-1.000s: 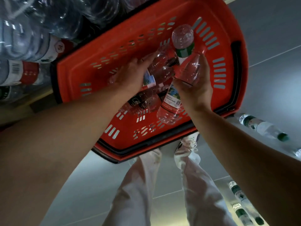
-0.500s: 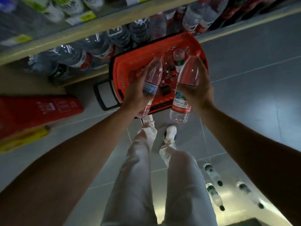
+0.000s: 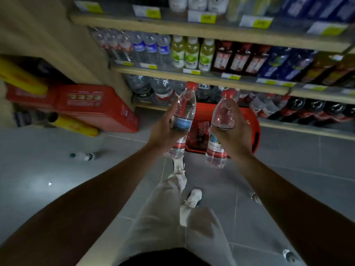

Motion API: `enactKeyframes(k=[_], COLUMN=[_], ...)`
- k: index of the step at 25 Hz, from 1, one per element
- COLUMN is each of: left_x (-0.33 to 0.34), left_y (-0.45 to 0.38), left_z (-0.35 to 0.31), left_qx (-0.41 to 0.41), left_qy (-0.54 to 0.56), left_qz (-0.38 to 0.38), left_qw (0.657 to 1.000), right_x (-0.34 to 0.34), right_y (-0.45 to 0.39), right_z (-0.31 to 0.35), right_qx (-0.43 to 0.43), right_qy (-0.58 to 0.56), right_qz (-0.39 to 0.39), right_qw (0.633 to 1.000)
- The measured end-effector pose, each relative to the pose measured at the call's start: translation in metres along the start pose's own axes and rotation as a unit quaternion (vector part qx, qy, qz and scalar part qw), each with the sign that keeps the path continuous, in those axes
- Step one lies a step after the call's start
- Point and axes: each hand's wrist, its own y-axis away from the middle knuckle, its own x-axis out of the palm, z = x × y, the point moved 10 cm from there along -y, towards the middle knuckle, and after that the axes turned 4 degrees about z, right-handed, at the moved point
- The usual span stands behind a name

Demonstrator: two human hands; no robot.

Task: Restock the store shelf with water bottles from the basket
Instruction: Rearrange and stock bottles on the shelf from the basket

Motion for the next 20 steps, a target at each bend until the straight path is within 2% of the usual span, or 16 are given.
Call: enactKeyframes(k=[3,9,12,15,20], left_x=[-0.051,-0.186,-0.253,-0.323,-0.416], left_y=[0.033,0.075,0.083,0.079,0.044], left_z=[-0.007,-0.04,-0.054,-0.066,-0.087], left_qx=[-0.012,0.027,0.063,0.109,0.185], left_qy=[0.009,-0.012,0.022,0.042,0.041], left_qz=[-0.053,-0.162,-0.202,-0.23,-0.231], left_qw=[0.998,0.986,0.977,0.966,0.954], right_x=[0.021,0.064,0.09,0.121,0.169], right_y=[0.005,0.003,-0.008,-0.022,-0.053], right_z=[0.063,0.194,0.253,0.314,0.4], right_qx=[-0.047,-0.149,-0.192,-0.234,-0.265], right_qy=[-0.013,-0.026,-0.015,-0.023,-0.029], right_qz=[0.042,0.093,0.106,0.092,0.055], right_qw=[0.998,0.984,0.976,0.968,0.962])
